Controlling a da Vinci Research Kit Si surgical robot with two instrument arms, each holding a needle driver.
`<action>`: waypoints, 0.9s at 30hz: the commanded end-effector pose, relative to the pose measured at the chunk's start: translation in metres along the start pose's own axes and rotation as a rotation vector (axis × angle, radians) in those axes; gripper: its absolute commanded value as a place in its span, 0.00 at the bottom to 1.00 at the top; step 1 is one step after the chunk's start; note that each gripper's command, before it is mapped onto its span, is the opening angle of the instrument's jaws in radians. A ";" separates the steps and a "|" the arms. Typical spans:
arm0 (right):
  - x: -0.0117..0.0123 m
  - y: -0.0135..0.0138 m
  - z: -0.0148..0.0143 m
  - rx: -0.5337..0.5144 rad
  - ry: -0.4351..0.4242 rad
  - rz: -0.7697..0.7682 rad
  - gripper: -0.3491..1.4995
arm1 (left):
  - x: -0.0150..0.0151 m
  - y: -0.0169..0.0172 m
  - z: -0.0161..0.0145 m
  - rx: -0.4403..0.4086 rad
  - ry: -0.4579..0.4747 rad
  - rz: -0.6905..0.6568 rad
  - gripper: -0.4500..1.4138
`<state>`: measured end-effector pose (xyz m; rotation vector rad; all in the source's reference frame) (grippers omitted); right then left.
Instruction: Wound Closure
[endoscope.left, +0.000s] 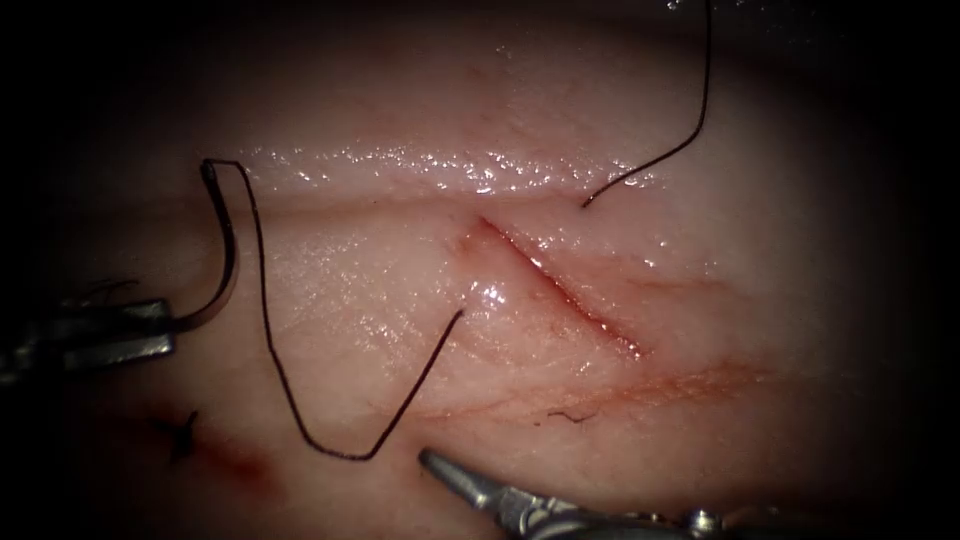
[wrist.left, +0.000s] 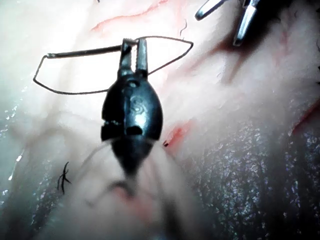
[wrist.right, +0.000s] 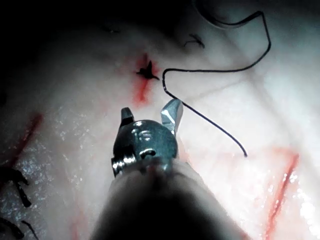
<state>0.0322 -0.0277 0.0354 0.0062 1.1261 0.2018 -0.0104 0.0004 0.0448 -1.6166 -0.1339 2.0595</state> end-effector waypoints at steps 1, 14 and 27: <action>-0.0004 0.0014 0.0007 -0.004 -0.003 -0.009 0.68 | -0.0005 -0.0003 0.0000 0.010 -0.005 0.005 0.00; -0.0070 0.0054 0.0067 -0.067 -0.081 -0.064 0.69 | -0.0012 -0.0029 -0.0021 0.072 -0.022 0.007 0.00; -0.0112 0.0067 0.0083 -0.096 -0.130 -0.078 0.00 | -0.0014 -0.0029 -0.0014 0.068 -0.016 0.008 0.00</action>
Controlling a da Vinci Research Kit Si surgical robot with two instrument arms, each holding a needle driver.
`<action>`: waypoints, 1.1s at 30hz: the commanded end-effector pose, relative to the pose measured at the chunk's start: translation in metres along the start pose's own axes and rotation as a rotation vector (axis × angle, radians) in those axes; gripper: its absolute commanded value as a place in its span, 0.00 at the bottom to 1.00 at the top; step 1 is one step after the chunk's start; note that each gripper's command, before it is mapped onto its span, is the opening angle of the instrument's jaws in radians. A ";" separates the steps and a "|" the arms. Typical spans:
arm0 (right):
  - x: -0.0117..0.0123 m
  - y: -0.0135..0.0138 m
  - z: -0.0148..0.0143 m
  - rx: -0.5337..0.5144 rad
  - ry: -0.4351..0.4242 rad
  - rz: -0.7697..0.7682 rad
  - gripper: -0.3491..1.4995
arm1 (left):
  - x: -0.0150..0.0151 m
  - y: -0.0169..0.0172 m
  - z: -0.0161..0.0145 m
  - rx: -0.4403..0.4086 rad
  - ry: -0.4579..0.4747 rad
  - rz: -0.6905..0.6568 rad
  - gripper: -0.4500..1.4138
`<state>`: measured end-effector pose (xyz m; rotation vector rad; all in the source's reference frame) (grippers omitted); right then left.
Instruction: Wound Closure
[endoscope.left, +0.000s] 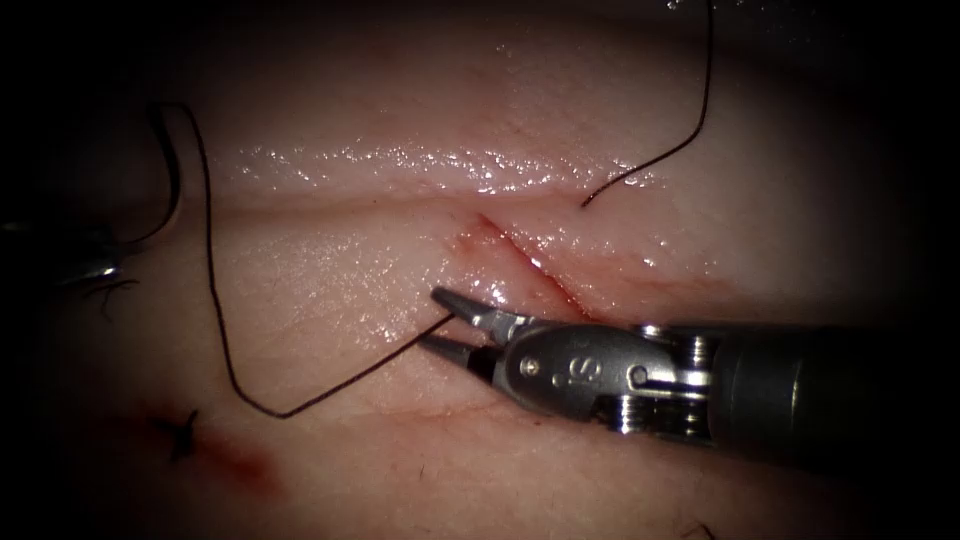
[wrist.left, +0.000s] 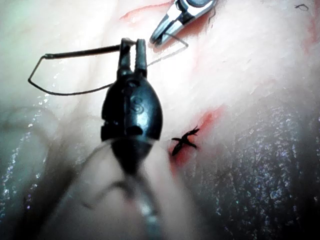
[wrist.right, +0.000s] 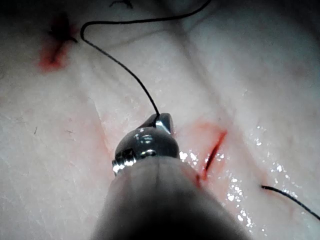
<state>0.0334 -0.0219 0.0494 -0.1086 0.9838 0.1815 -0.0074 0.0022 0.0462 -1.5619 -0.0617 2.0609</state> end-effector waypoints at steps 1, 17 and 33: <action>0.0001 -0.0005 0.0003 -0.003 -0.002 0.001 0.00 | -0.0006 0.0002 0.0006 -0.001 0.001 0.000 0.00; 0.0076 -0.0092 -0.0057 0.059 0.000 -0.006 0.00 | -0.0002 -0.0008 0.0022 -0.006 0.005 -0.009 0.00; 0.0143 -0.0142 -0.0081 0.159 0.085 0.001 0.00 | -0.0002 -0.0005 0.0021 -0.013 0.010 -0.008 0.00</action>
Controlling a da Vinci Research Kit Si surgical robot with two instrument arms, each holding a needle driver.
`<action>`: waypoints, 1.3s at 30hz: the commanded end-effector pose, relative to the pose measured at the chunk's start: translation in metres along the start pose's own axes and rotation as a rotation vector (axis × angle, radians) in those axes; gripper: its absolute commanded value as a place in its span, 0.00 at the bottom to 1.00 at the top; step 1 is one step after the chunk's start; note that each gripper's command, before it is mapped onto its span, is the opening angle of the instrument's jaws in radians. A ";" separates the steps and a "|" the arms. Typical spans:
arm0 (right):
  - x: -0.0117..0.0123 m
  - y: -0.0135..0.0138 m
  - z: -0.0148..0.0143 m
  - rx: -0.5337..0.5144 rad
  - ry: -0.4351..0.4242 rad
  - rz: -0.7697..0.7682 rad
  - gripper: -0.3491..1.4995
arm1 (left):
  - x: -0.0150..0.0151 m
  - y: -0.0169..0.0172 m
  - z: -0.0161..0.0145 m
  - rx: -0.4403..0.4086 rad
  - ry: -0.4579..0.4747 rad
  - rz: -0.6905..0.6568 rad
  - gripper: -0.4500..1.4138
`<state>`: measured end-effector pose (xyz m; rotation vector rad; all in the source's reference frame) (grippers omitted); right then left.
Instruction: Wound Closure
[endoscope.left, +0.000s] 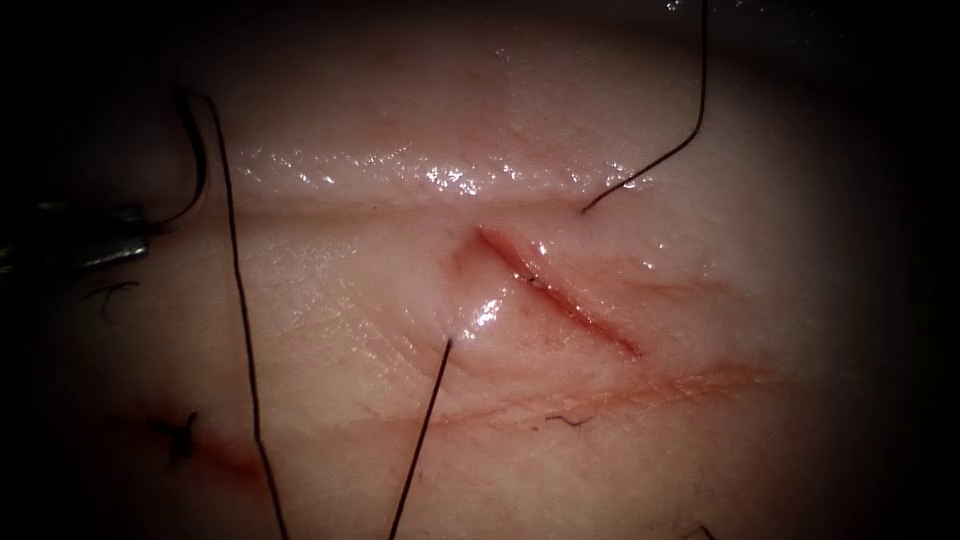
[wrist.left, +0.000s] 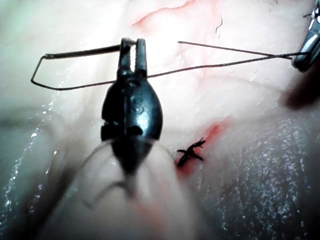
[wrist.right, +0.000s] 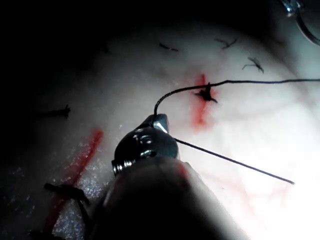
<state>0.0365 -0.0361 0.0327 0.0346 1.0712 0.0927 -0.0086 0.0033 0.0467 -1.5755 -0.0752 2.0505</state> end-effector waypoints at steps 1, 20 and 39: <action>0.0000 0.0008 0.0009 -0.024 0.029 0.006 0.11 | -0.0005 0.0002 0.0004 -0.003 0.000 -0.001 0.00; -0.0098 0.0144 0.0003 -0.141 0.034 0.024 0.77 | -0.0014 -0.0005 0.0003 -0.012 0.005 0.005 0.00; -0.0089 0.0164 -0.0049 -0.161 0.166 0.201 0.98 | 0.0015 -0.0070 -0.0112 0.159 0.033 0.067 0.00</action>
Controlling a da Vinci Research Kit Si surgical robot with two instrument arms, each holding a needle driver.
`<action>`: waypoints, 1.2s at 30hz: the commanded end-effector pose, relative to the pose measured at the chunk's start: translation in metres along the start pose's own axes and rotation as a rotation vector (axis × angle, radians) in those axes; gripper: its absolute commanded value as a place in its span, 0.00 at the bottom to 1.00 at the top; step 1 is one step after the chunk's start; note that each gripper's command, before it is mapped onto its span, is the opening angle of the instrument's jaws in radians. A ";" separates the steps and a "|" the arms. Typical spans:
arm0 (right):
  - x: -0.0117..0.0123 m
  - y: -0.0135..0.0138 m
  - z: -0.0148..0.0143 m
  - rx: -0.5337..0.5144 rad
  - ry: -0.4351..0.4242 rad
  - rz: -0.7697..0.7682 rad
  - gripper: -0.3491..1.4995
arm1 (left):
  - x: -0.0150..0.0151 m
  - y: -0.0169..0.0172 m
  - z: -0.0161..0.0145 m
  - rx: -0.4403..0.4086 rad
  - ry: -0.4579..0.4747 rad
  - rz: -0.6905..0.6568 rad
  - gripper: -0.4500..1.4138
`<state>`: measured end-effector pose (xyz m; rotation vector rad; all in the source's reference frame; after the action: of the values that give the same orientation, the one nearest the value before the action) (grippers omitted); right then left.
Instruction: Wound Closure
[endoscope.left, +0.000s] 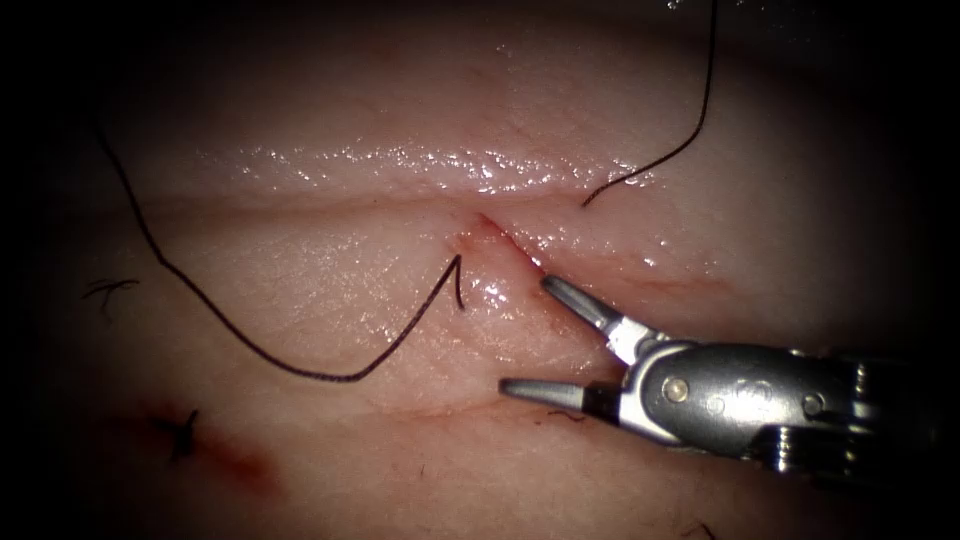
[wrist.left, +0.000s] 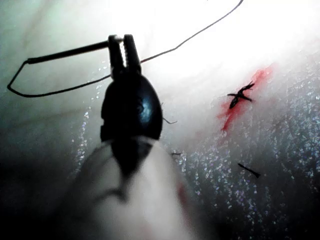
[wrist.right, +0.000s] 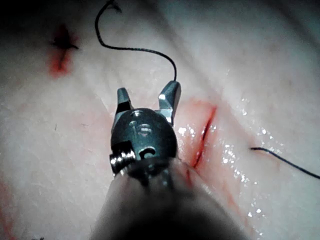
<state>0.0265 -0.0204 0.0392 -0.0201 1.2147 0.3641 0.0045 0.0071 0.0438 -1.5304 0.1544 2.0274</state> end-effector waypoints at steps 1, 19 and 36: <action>0.0001 -0.0002 0.0003 0.003 0.010 0.009 0.98 | -0.0005 0.0000 0.0002 0.006 0.002 0.002 0.00; -0.0067 0.0000 0.0079 -0.015 -0.110 0.062 0.83 | -0.0009 0.0005 0.0009 0.040 0.010 0.012 0.00; -0.0064 -0.0026 0.0063 -0.048 -0.166 0.157 0.00 | -0.0018 0.0027 0.0039 -0.034 0.040 0.039 0.00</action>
<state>0.0302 -0.0234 0.0460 0.0649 1.0430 0.5247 -0.0001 0.0060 0.0459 -1.6078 0.1626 2.0457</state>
